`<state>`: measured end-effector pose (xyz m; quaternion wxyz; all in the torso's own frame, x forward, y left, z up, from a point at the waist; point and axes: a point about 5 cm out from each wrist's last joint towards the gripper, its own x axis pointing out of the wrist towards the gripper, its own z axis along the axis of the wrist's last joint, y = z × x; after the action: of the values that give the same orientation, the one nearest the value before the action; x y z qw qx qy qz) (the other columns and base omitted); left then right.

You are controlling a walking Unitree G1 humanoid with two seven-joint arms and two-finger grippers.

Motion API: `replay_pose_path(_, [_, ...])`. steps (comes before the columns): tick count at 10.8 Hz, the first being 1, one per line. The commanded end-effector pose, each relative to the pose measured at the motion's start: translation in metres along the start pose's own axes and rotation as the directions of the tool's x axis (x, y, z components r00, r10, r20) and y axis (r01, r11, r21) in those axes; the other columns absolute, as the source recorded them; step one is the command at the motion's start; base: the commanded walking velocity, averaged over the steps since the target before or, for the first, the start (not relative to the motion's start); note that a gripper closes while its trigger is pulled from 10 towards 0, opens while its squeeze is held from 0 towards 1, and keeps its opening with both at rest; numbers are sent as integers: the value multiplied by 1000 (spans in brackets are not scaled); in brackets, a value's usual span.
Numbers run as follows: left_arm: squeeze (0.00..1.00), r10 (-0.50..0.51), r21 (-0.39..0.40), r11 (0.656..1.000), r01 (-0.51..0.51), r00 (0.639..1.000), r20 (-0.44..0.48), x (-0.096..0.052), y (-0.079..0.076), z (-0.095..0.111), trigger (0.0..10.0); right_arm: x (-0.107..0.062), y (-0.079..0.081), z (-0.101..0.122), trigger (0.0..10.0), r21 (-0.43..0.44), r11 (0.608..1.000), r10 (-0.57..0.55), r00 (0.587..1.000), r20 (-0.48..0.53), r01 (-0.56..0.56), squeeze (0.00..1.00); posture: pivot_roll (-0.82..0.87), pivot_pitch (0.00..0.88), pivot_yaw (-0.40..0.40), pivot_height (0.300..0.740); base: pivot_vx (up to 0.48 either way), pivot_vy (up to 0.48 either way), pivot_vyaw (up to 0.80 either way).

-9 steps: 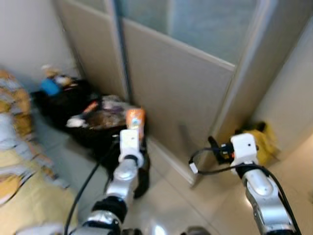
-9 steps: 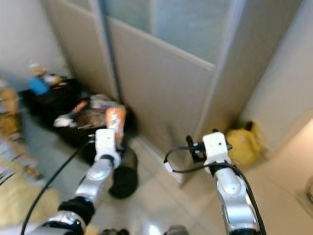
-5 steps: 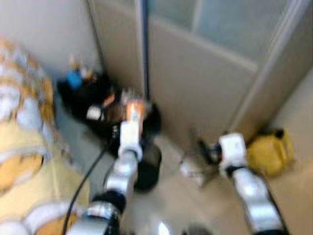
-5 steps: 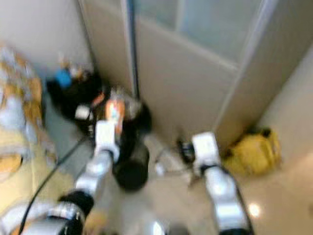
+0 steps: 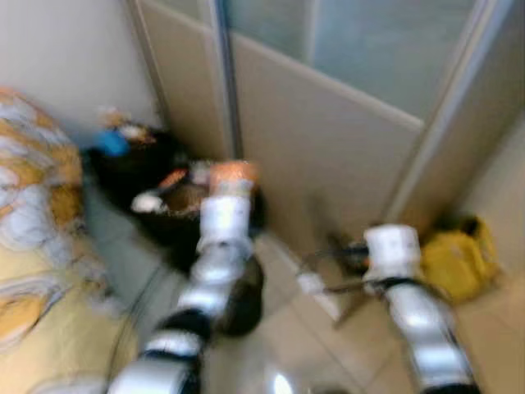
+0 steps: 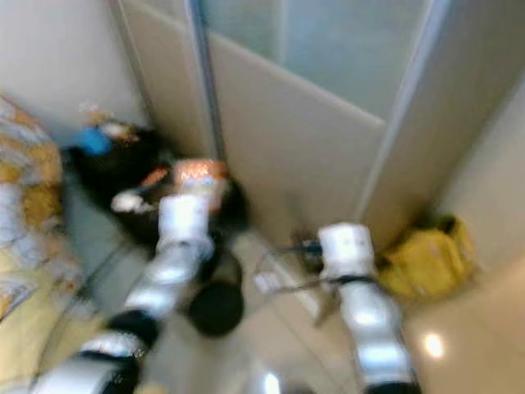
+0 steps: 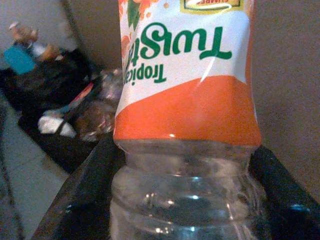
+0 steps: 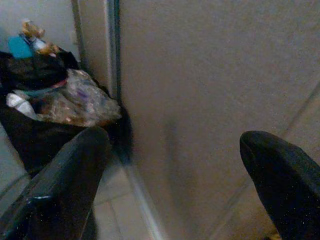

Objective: Clean up the room

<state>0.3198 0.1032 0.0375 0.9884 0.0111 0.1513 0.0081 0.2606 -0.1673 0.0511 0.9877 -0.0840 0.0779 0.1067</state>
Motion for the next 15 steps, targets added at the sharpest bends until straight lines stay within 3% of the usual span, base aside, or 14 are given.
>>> replay_pose_path(1, [0, -35, -25, 999, 36, 999, 19, 0, -17, 7, 10000, -3, -11, 0, 10000, -8, 1000, -26, 1000, -5, 26, 0, -302, 31, 72, 727, 412, -240, 0])
replay_pose_path(4, [0, -26, -85, 996, 27, 1000, 16, -4, -19, 2, 10000, -3, -11, -1, 10000, -10, 1000, -16, 1000, -9, 16, 0, -299, 39, 69, 727, 463, 0, 0])
replay_pose_path(5, [0, 51, -66, 996, -52, 999, -18, -4, -8, -4, 10000, -7, -9, -2, 10000, -19, 1000, 10, 1000, -20, -11, 0, -297, 59, 59, 727, 0, 0, 800])
replay_pose_path(7, [0, 90, -55, 994, -93, 995, -49, -5, -2, -10, 10000, -15, -8, -7, 10000, -27, 999, 41, 998, -43, -43, 0, -301, 81, 38, 727, 0, 0, 787])
replay_pose_path(11, [0, 70, -40, 997, -73, 995, -64, -12, -11, -19, 10000, -19, -5, -10, 10000, -19, 998, 56, 996, -64, -57, 0, -304, 83, 39, 727, 0, 0, 364])
replay_pose_path(13, [0, 80, -50, 995, -84, 993, -85, -7, -10, -16, 10000, -20, -5, -13, 10000, -13, 998, 67, 995, -80, -68, 0, -308, 88, 41, 727, 0, 0, 737])
replay_pose_path(15, [0, 26, -5, 1000, -26, 996, -81, -1, -20, -8, 10000, -20, -4, -14, 10000, -12, 997, 70, 994, -86, -71, 0, -316, 80, 46, 727, 0, -240, 719])
